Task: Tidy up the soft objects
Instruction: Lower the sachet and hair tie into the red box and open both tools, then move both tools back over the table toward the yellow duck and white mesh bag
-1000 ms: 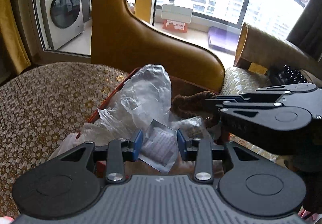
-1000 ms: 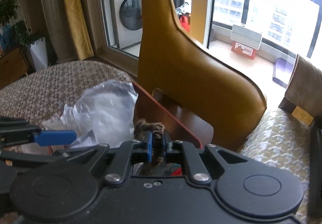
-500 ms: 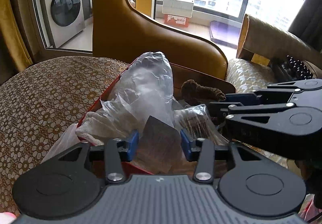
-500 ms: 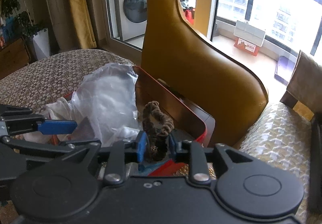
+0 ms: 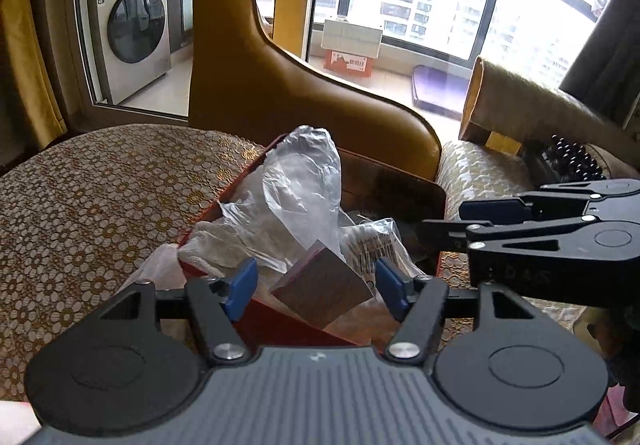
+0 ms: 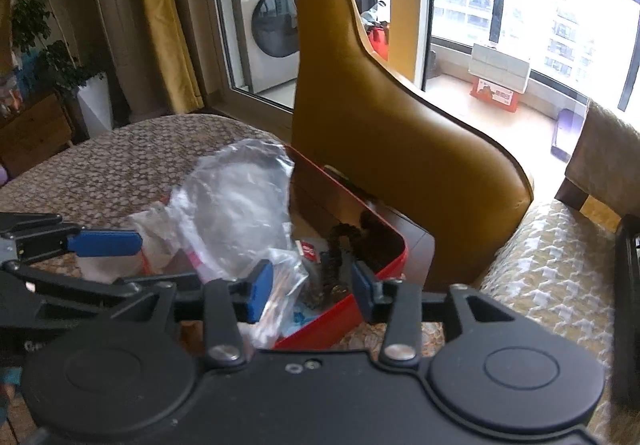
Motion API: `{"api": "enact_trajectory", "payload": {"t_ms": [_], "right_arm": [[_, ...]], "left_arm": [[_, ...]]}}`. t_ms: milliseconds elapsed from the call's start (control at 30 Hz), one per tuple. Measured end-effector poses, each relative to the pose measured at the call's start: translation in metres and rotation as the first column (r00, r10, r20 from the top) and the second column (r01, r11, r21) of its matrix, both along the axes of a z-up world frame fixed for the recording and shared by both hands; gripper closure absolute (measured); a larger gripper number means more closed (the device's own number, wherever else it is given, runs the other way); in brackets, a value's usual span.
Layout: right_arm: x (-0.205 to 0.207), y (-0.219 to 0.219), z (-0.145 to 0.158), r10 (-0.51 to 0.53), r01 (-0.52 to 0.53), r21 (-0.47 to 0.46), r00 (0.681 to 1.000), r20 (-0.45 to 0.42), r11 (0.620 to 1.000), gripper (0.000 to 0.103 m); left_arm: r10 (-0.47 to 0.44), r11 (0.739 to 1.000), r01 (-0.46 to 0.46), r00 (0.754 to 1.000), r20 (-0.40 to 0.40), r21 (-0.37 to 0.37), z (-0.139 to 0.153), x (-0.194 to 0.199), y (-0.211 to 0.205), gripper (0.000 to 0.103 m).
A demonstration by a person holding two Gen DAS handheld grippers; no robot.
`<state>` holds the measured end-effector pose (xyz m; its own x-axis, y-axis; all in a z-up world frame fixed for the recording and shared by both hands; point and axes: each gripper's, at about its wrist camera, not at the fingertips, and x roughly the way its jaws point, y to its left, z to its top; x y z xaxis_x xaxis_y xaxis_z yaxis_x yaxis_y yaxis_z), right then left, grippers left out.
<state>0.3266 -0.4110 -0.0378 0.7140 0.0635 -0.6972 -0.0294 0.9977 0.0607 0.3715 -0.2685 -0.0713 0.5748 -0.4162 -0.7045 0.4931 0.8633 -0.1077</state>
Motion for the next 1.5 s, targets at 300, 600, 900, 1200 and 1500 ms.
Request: {"api": "enact_trajectory", "payload": {"t_ms": [300,600,900,1200,1500], "right_arm": [[-0.034,0.016,0.026,0.048,-0.049,0.02,0.997,0.052,0.999,0.052],[-0.067,0.047,0.052,0.112,-0.116,0.027,0.988,0.106,0.993,0.046],[-0.094,0.088,0.07,0.168,-0.179,0.068,0.976,0.141,0.982,0.039],[-0.114,0.132,0.08,0.228,-0.245,0.079,0.958,0.174,0.966,0.024],[-0.133,0.17,0.077,0.276,-0.296,0.089,0.943,0.188,0.951,0.006]], "left_arm": [[0.005,1.0,-0.005,0.999,0.037,-0.012,0.027,-0.028,0.025,0.038],[0.034,0.999,-0.031,0.997,0.072,-0.036,0.053,-0.06,0.062,0.038],[0.081,0.995,-0.074,0.992,0.101,-0.067,0.077,-0.092,0.109,0.028],[0.125,0.988,-0.113,0.986,0.112,-0.106,0.09,-0.123,0.164,0.02],[0.175,0.978,-0.159,0.978,0.112,-0.138,0.091,-0.152,0.215,0.007]]}}
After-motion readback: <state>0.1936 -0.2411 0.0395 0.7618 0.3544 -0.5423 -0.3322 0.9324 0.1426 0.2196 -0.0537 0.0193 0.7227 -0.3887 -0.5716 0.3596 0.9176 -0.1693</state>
